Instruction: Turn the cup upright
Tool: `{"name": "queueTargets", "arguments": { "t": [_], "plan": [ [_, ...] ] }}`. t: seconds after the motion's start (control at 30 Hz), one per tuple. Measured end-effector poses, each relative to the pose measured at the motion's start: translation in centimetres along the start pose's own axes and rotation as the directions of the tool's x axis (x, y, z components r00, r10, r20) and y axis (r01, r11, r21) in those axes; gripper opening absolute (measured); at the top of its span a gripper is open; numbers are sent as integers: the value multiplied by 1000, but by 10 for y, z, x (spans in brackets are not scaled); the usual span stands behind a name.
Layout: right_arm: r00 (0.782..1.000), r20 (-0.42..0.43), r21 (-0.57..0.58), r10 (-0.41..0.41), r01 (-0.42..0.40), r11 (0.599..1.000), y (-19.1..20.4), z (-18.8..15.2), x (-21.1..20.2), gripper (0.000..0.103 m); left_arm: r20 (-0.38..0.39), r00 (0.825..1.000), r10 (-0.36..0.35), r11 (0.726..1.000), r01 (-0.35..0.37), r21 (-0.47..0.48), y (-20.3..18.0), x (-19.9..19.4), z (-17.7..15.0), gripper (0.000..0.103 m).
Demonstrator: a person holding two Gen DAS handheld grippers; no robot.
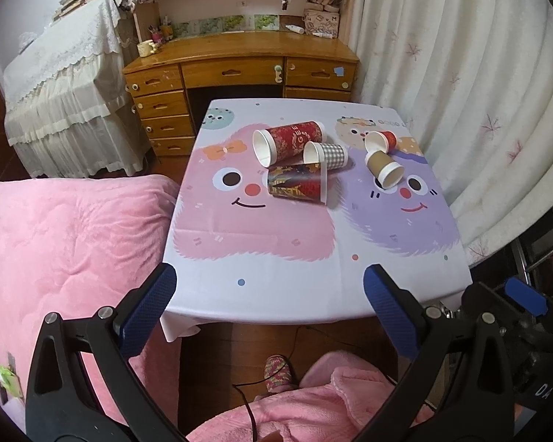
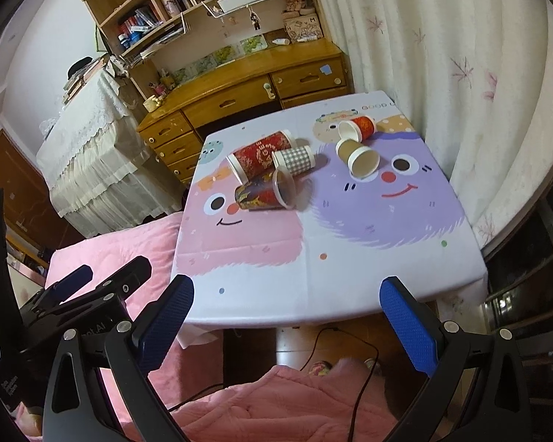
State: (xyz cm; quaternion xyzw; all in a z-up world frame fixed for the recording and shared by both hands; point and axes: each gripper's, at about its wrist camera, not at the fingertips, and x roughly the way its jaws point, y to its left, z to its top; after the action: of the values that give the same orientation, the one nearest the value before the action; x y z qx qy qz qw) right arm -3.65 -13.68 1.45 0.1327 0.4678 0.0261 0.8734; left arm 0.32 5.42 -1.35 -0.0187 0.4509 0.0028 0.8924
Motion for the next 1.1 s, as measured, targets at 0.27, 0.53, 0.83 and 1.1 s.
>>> {"name": "queueTargets", "arguments": {
  "t": [0.27,0.53,0.83,1.1],
  "plan": [
    [1000,0,38,-21,21,999,-6,-13,-3,103,-30,998,-49,999,50,15,-7,13,6,99],
    [1000,-5,50,-18,19,999,-27,5,2,102,-49,998,-49,999,50,13,-28,35,26,99],
    [999,-36,12,41,-41,999,-65,88,37,100,-68,998,-8,1000,8,-3,-74,79,83,96],
    [998,-16,-94,68,-69,993,-104,192,76,100,-131,991,18,998,-26,-56,-115,139,146,96]
  ]
}}
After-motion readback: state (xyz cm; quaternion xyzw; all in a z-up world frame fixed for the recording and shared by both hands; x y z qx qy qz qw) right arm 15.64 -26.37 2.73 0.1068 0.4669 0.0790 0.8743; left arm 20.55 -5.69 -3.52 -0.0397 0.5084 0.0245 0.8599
